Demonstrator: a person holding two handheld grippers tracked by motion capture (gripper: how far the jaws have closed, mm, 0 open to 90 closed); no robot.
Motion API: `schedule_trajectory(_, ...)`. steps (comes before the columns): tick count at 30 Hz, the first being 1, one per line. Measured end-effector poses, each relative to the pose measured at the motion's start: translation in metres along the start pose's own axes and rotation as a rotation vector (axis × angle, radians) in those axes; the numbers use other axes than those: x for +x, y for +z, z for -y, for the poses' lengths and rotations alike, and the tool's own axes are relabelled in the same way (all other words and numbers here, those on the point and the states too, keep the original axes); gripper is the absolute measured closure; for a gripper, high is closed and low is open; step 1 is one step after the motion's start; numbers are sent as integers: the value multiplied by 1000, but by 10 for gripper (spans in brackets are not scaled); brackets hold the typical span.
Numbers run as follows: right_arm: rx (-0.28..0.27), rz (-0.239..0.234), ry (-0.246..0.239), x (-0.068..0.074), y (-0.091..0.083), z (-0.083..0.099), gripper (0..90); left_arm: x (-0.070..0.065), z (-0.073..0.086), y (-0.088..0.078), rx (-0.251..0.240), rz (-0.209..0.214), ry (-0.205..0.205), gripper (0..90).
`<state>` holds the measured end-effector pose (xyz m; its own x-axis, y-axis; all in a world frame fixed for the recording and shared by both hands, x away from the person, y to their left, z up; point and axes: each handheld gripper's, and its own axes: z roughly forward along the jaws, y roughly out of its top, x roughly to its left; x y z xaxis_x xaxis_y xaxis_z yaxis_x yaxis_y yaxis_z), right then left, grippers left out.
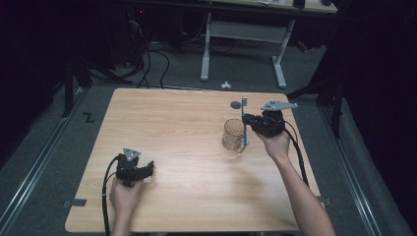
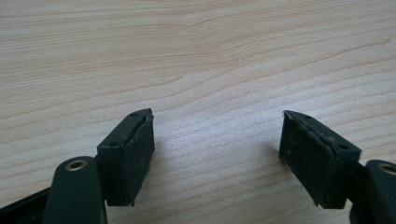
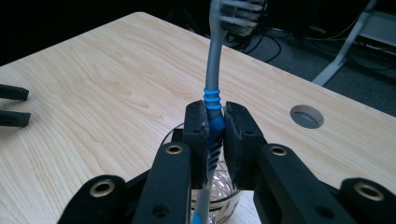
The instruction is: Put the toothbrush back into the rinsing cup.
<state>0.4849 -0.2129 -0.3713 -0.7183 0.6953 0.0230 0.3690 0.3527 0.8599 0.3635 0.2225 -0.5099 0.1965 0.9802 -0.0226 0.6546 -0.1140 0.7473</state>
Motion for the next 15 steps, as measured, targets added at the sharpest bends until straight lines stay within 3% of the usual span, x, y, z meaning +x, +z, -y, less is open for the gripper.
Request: schedule_trajectory(15, 14, 3, -13, 2, -6, 4, 799, 0, 0, 0, 0, 0, 1, 271)
